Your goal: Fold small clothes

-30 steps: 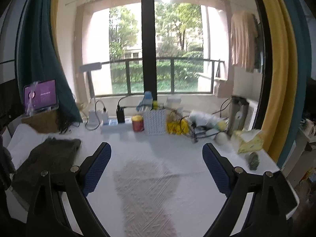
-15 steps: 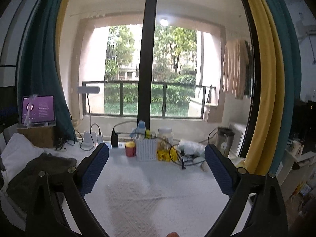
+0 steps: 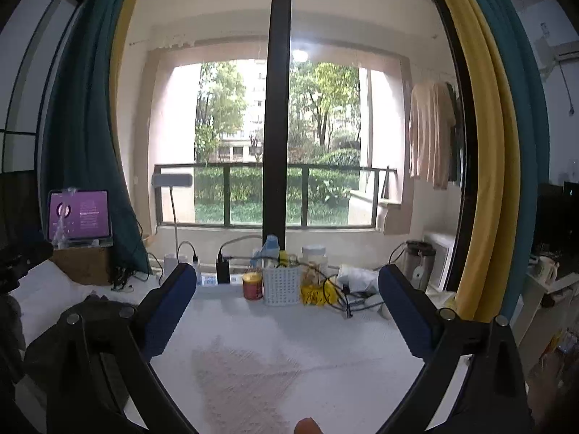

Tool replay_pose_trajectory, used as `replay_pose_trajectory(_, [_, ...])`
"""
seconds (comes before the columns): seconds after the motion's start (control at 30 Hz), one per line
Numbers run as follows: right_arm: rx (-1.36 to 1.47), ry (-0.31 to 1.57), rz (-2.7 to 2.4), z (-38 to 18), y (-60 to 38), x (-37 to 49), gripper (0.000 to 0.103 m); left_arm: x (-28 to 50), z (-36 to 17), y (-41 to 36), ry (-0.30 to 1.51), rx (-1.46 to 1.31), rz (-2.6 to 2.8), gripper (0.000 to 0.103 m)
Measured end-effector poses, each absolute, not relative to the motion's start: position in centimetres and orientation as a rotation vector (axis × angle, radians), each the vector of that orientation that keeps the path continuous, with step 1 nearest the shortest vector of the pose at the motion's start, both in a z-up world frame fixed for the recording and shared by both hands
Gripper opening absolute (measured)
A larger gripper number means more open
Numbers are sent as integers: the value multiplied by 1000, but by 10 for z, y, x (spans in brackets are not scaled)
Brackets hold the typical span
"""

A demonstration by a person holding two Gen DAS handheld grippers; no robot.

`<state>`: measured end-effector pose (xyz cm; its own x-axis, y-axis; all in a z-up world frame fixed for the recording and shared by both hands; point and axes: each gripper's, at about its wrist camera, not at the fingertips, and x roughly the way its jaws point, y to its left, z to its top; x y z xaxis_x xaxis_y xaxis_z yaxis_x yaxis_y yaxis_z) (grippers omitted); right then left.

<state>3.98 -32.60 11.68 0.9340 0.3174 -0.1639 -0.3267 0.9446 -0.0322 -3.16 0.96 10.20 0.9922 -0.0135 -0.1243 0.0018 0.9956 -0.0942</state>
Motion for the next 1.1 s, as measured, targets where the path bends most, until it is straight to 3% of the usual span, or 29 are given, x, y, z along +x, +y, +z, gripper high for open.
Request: replay_pose_trajectory(1.1, [-68, 204, 347, 108, -325, 47, 100, -27, 95, 5, 153, -44, 58, 87])
